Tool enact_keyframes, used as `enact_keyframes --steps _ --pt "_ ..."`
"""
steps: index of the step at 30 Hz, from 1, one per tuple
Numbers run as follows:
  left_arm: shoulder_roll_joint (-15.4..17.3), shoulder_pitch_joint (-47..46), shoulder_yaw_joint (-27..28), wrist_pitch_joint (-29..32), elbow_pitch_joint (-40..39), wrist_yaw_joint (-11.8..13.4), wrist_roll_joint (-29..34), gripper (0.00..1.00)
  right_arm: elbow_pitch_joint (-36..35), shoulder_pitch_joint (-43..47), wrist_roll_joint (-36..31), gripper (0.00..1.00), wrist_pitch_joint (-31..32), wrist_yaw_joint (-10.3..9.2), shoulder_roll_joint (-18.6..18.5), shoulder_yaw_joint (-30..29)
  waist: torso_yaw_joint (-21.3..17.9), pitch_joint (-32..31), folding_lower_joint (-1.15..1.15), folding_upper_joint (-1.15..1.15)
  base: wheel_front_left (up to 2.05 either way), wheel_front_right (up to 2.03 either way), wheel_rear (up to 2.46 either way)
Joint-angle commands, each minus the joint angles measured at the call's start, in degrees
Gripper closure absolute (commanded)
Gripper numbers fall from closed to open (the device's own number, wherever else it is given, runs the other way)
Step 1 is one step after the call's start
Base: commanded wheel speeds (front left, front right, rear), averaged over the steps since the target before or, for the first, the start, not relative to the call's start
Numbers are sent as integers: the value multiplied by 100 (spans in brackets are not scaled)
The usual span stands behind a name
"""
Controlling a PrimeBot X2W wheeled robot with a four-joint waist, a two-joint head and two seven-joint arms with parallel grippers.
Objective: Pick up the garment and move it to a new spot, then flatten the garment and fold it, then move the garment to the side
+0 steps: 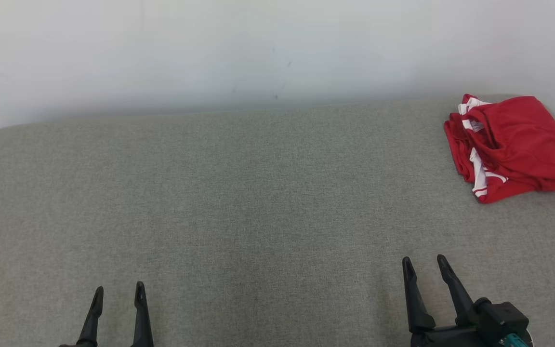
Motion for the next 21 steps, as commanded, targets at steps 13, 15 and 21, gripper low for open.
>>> enact_keyframes --steps 13,15,21 --pt "-6 48 -56 -16 77 -41 -56 0 110 51 49 0 -21 -17 25 23 45 -8 0 0 0 0 0" --pt "-6 57 -76 -16 84 -68 -25 0 113 42 36 0 -20 -17 25 17 41 -13 0 0 0 0 0" --pt "-6 69 -98 -16 95 -78 -36 0 119 36 20 0 -21 -17 26 3 38 -19 0 0 0 0 0"
